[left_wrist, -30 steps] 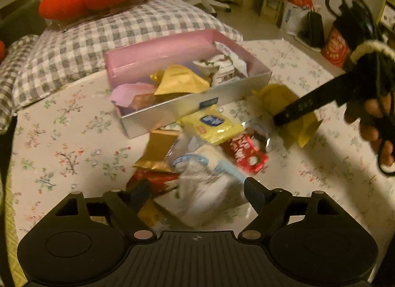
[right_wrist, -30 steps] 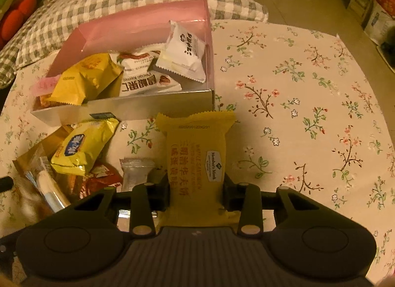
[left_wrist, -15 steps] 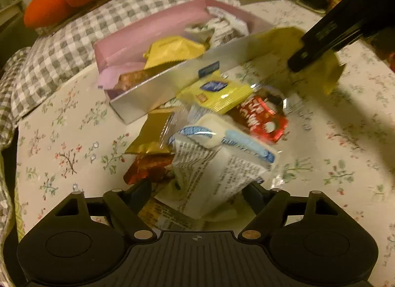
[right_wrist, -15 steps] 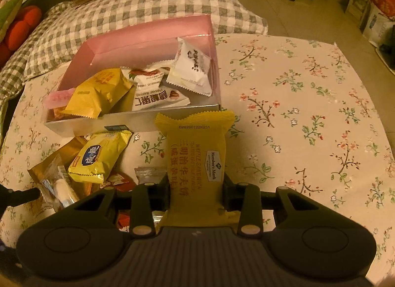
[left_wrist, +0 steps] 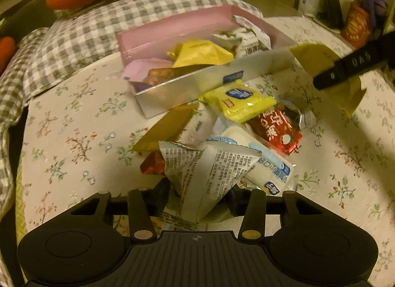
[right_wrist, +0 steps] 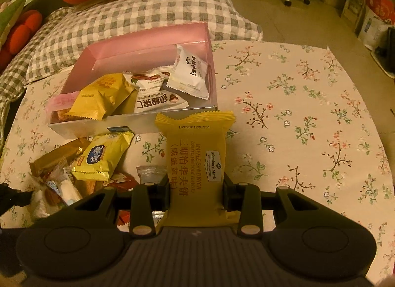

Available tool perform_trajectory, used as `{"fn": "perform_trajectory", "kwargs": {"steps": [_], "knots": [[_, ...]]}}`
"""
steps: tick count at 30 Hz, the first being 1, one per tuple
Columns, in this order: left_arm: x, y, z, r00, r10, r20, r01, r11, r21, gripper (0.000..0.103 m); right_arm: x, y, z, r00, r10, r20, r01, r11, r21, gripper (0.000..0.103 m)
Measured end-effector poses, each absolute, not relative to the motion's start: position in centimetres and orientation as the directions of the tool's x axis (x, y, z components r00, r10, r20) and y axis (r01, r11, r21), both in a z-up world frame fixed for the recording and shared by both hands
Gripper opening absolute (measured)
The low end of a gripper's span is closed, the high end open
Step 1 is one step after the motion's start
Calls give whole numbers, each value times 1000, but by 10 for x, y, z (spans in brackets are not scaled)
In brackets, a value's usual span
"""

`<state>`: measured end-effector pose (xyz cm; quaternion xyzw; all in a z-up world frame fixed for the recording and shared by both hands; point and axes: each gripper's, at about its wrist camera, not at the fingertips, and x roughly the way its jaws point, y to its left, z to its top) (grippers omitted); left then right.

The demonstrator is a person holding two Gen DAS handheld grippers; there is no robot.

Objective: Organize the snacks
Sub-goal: 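Lift both held packets and carry them toward the pink box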

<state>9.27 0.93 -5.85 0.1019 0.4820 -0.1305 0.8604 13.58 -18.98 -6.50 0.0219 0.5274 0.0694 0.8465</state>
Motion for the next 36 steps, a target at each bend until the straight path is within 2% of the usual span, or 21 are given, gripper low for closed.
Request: {"fn": "perform_trajectory", "kwargs": {"steps": [15,28,36], "knots": [[69,32,-7,621,-215,-754,289,957,-35,44,122,-174,-40,498,145,-855,-100,989,109,35],[79,48,15,715,-264,-648,247,962,-119,44,124,-165,-16,573,225,-788,-104,974,203,35],[93,44,16,752,-266,-603,238,963,-128,44,130,-156,-12,580,279,-765,-124,959,255,35]]}}
